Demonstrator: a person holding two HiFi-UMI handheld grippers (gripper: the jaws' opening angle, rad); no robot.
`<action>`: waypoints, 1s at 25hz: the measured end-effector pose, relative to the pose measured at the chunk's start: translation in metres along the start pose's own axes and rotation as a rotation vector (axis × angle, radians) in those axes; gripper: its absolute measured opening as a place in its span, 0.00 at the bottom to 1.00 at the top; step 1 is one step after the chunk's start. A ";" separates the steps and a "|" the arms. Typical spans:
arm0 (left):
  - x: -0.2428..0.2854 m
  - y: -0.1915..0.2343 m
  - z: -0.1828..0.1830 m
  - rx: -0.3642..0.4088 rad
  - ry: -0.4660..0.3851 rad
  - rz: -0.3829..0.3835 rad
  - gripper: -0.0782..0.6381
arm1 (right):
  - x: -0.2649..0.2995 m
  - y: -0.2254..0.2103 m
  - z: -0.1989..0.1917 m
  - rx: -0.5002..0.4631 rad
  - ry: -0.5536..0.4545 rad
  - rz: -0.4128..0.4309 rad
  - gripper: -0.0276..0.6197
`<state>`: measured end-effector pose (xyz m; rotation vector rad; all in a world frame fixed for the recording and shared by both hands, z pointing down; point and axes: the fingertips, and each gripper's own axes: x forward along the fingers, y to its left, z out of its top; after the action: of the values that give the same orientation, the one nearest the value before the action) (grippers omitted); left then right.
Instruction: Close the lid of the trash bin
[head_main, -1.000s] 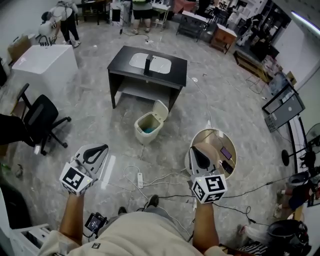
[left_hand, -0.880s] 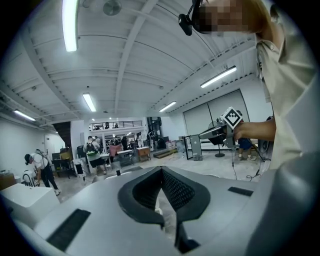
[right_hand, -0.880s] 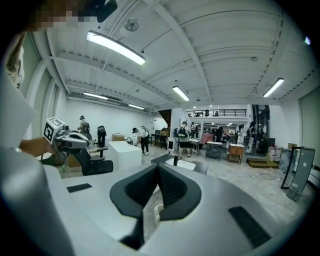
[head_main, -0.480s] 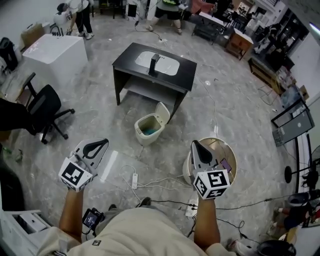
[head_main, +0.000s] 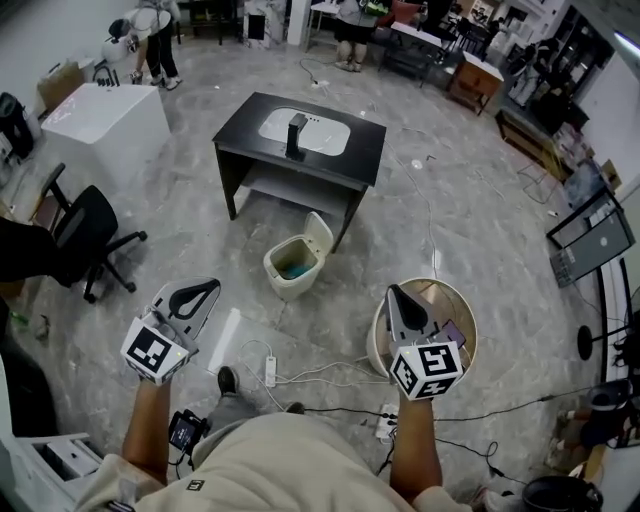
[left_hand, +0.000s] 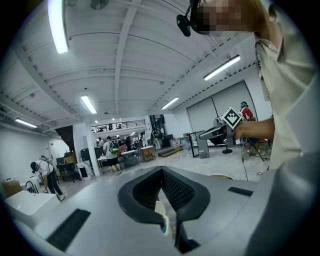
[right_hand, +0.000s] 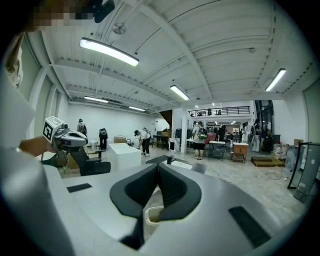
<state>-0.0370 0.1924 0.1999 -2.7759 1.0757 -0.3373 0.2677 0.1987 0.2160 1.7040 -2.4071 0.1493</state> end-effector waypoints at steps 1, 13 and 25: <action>0.005 0.003 -0.001 0.003 -0.002 -0.009 0.13 | 0.001 -0.003 0.000 0.002 -0.001 -0.014 0.08; 0.086 0.061 -0.008 -0.016 -0.043 -0.257 0.13 | 0.019 -0.012 0.002 0.041 0.015 -0.261 0.08; 0.142 0.133 -0.029 0.009 -0.079 -0.403 0.13 | 0.077 -0.006 0.002 0.066 0.051 -0.395 0.08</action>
<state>-0.0288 -0.0031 0.2218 -2.9553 0.4893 -0.2715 0.2485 0.1256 0.2301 2.1346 -2.0010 0.2130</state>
